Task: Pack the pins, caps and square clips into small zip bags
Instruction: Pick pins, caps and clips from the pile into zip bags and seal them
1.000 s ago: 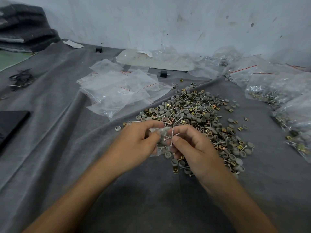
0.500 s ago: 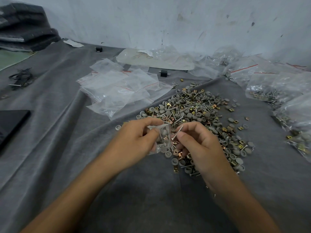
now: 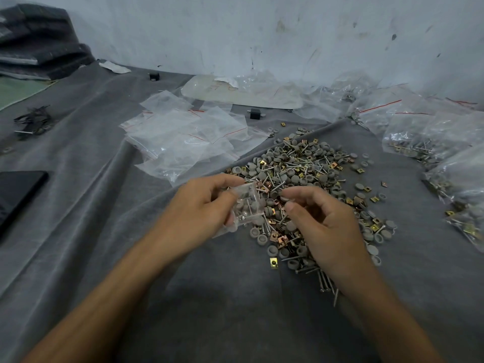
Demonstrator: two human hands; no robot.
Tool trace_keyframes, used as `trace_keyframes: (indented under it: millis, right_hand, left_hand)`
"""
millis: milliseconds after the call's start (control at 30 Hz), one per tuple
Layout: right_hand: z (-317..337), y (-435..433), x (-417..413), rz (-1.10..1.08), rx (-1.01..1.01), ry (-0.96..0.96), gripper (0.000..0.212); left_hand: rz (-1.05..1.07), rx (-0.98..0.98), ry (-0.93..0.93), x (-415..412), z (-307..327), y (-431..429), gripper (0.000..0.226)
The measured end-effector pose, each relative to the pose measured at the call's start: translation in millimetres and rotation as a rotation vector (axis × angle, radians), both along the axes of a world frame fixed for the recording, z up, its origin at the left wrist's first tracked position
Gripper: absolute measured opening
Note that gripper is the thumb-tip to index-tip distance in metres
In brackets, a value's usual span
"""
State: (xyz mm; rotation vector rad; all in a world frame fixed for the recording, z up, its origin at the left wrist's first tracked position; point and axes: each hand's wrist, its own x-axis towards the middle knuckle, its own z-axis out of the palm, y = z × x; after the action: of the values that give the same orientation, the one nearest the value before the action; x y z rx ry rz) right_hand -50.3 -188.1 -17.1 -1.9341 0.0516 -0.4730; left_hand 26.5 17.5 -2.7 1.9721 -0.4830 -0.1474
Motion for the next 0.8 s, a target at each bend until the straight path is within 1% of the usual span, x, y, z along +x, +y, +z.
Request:
trace_keyframes:
  millis: [67, 133, 233, 300, 367, 500, 567, 633, 667, 800]
  right_hand:
    - [0, -7, 0, -0.025, -0.119, 0.024, 0.017]
    - [-2, -13, 0, -0.037, -0.328, 0.047, 0.014]
    - [-5, -14, 0, 0.010, -0.625, 0.112, 0.013]
    - [-7, -11, 0, 0.066, -0.719, 0.143, 0.011]
    - [-9, -7, -1, 0.083, -0.758, 0.148, 0.010]
    - [-11, -3, -3, 0.066, -0.827, 0.102, 0.008]
    - [-12, -2, -3, 0.041, -0.862, 0.112, 0.014]
    - [-11, -2, -3, 0.019, -0.891, 0.174, 0.022]
    - [-10, -2, -3, 0.023, -0.893, 0.196, 0.022]
    - [-9, -3, -3, 0.050, -0.817, 0.182, 0.010]
  left_hand:
    - [0.022, -0.049, 0.017, 2, 4, 3, 0.022]
    - [0.077, -0.133, 0.026, 4, 8, 6, 0.026]
    - [0.197, -0.239, -0.024, 8, 16, 13, 0.033]
    - [0.280, -0.342, -0.047, 10, 20, 15, 0.035]
    - [0.334, -0.402, -0.057, 11, 22, 16, 0.034]
    - [0.325, -0.382, -0.047, 10, 23, 14, 0.034]
    - [0.290, -0.343, -0.043, 8, 21, 11, 0.034]
    - [0.266, -0.310, -0.037, 6, 20, 9, 0.033]
    - [0.259, -0.299, -0.025, 6, 19, 8, 0.033]
    - [0.182, -0.260, 0.029, 4, 13, 5, 0.032]
